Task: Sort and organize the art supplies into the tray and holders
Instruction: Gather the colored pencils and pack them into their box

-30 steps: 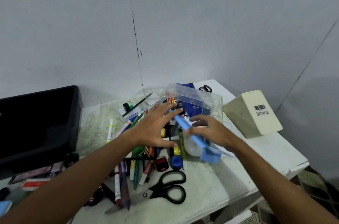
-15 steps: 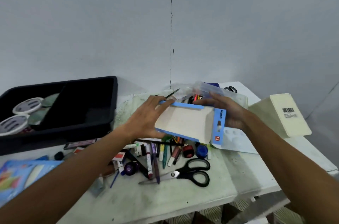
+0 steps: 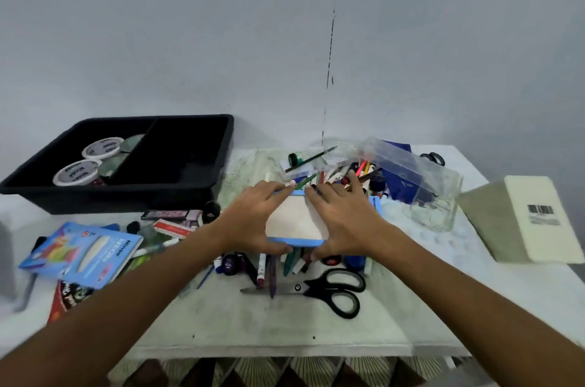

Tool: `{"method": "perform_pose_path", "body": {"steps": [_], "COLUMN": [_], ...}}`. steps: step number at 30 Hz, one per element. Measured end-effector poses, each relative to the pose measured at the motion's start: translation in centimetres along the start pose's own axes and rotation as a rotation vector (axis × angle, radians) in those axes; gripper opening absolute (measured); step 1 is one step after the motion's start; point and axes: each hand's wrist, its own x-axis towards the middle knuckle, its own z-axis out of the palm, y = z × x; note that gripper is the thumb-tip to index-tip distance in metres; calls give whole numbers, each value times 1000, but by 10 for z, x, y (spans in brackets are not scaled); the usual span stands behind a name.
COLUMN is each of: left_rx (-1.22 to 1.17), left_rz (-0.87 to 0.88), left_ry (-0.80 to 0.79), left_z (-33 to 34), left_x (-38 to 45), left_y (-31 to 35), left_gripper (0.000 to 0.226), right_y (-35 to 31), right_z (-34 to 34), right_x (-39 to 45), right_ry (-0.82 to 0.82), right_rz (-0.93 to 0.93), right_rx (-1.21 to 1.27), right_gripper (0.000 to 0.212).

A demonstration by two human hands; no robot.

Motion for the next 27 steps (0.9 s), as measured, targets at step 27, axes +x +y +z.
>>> {"method": "perform_pose_path", "body": {"steps": [27], "left_rx": [352], "left_rz": [-171], "left_ry": [-377], "left_z": [72], "left_x": [-53], "left_y": [38], "left_gripper": [72], "right_y": [16], "right_z": [39], "right_x": [-88], "right_ry": [-131], "right_rz": [-226], "right_rx": [381], "right_gripper": [119]}}
